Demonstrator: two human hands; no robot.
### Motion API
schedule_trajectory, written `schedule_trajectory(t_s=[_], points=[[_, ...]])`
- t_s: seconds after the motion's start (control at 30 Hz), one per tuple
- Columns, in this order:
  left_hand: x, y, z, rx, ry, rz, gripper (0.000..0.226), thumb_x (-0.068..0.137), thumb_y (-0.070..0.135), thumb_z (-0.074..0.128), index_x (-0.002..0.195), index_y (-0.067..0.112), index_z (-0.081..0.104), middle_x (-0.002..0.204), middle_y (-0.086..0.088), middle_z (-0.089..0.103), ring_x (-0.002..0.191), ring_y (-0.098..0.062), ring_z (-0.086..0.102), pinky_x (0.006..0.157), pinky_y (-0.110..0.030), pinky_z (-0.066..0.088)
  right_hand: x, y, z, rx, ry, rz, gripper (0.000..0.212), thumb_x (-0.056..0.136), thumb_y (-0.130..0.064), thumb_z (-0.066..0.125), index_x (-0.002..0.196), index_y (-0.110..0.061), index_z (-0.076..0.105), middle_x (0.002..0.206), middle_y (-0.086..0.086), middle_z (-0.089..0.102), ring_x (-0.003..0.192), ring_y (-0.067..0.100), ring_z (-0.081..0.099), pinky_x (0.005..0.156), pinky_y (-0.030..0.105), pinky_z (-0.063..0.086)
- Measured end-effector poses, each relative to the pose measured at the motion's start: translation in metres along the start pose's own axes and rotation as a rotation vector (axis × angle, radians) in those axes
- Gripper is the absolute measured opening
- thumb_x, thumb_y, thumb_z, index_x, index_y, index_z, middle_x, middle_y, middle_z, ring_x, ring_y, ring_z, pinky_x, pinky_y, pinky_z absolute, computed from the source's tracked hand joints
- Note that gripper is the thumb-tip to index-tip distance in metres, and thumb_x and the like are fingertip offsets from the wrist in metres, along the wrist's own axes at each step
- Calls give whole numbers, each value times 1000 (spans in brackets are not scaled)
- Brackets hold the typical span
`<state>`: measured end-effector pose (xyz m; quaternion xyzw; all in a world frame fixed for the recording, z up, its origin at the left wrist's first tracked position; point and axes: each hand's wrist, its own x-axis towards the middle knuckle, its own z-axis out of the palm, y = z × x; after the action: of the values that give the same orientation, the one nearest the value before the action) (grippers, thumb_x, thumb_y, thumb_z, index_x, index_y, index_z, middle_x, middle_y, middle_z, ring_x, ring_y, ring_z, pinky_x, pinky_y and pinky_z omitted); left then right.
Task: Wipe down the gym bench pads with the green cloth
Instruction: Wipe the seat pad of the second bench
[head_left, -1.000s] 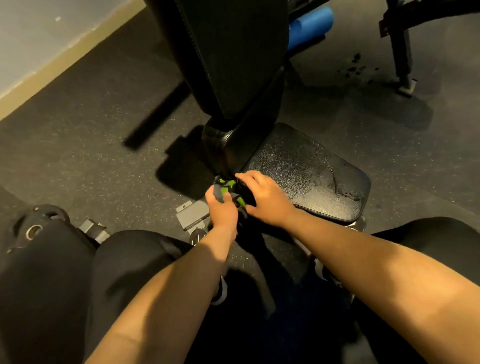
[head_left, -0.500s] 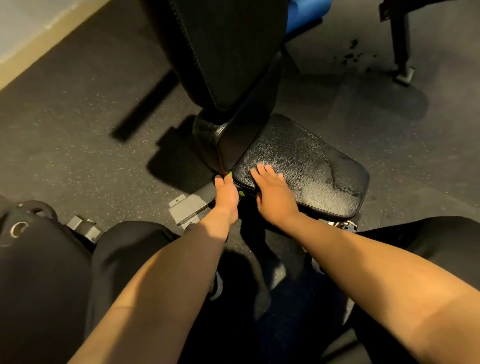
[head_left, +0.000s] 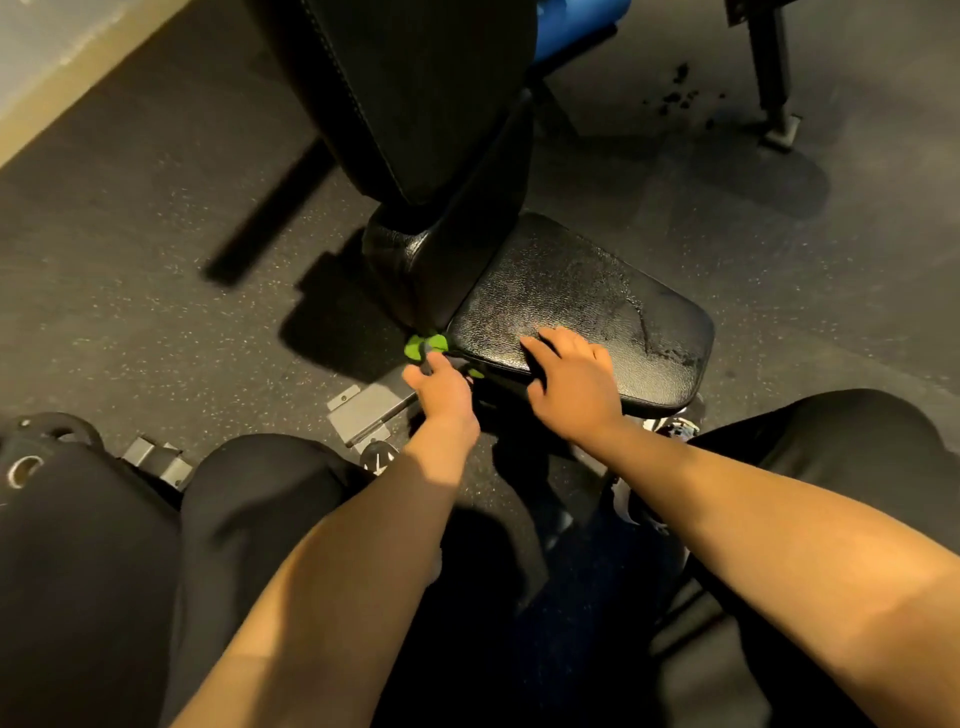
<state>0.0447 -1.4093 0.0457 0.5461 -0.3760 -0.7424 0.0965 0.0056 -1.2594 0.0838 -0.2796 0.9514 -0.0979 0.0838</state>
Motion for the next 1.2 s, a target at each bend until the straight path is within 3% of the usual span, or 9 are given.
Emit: schedule_trajectory(t_s=[0.13,0.27,0.37,0.47,0.57,0.7,0.93,1.1,1.2], points=[[1,-3,17,2,34,-80,62,105,51,33,156,30,6,160,-8,26,137,-32,44,112,-53,39,-2,0,1,44,51,18,56,85,-27,56,140,-23,54,140,4,51,131,25,46,105,42,37],[-9,-25,21,151,53,-112,71,102,56,32,157,30,-5,158,-10,26,136,-32,44,113,-51,38,-7,3,5,63,-14,3,64,85,-23,56,148,-24,45,153,3,42,147,24,29,117,45,26],[-34,-36,25,229,-51,-121,75,103,52,35,158,26,-9,161,-8,26,140,-29,40,116,-49,35,-12,7,7,59,-45,-19,69,86,-22,56,153,-24,36,160,1,32,151,23,18,123,45,16],[-45,-41,23,275,-153,-115,75,103,47,39,158,24,-6,159,-3,31,139,-25,42,116,-49,35,-15,6,5,45,-48,-25,72,88,-20,59,155,-23,32,162,1,27,152,22,15,123,44,12],[-29,-44,15,312,-149,-96,85,85,56,47,155,24,9,156,-9,37,135,-30,47,112,-53,40,-19,4,5,44,-53,-24,73,89,-17,60,155,-22,31,163,2,25,152,22,14,123,43,10],[-27,-10,11,260,65,35,37,104,35,43,129,11,30,140,-22,46,113,-30,51,104,-47,44,-18,3,6,33,-17,-32,74,84,-15,63,152,-20,36,160,4,30,150,24,19,122,45,19],[-33,-3,28,270,72,-83,65,106,48,28,158,23,-4,159,-18,29,138,-37,40,112,-53,36,-17,10,4,62,-20,-61,73,85,-10,63,152,-21,37,160,4,32,150,24,21,122,42,22],[-58,-19,37,506,65,36,66,107,39,37,156,5,11,154,-21,37,134,-38,47,104,-43,42,-33,30,-3,5,8,23,61,90,-15,60,148,-24,45,155,-1,41,146,23,29,114,43,27],[-85,-37,46,750,-120,118,54,108,27,38,152,4,17,148,-28,41,132,-42,48,104,-41,38,-46,45,-4,-4,19,71,59,93,-17,57,150,-23,42,157,-2,38,148,22,27,113,43,28]])
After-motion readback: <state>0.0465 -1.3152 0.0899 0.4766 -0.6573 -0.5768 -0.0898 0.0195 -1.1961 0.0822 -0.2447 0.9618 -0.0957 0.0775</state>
